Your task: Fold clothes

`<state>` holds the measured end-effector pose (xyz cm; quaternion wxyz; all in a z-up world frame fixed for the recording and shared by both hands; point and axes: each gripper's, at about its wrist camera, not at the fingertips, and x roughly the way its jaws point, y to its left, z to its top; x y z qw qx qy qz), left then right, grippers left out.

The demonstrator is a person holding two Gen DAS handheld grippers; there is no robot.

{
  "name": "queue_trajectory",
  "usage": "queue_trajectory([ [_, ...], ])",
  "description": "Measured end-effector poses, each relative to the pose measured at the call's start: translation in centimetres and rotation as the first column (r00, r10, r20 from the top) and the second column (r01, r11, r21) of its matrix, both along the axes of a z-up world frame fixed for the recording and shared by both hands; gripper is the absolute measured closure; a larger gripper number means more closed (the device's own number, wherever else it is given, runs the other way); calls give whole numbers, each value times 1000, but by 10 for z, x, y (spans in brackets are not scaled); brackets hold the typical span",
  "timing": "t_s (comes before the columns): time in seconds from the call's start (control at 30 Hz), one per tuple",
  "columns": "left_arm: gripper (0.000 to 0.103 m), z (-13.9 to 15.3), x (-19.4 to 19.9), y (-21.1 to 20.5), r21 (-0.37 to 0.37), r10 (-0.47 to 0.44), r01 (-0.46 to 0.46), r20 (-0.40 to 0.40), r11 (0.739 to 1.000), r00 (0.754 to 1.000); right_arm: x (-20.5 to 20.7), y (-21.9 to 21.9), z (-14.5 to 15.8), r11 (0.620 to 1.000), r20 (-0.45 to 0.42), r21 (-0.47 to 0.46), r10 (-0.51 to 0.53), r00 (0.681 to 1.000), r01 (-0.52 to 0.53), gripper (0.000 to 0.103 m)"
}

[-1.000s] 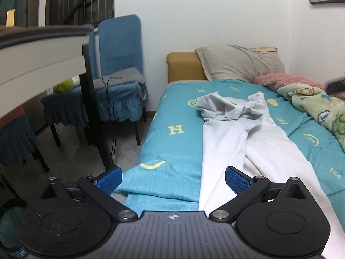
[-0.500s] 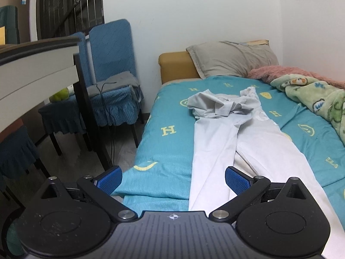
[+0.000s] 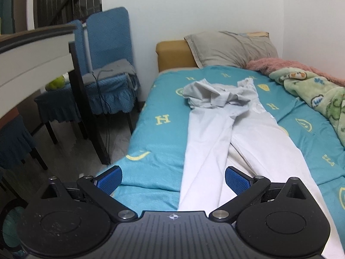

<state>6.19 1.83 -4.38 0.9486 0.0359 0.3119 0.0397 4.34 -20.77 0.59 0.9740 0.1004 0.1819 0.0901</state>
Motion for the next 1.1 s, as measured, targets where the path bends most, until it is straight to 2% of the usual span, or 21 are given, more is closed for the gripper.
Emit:
queue_trajectory([
  [0.47,1,-11,38,-22,13,-72,72,-50,997,996,20,-8,-20,1000,-90,-14,-24,996,23,31],
  [0.7,1,-8,68,-37,7,-94,95,-33,995,995,28,-11,-24,998,-100,-18,-54,994,53,31],
  [1.1,3,-24,121,-46,-28,-101,99,-97,995,990,47,-18,-36,995,-152,40,-83,985,90,31],
])
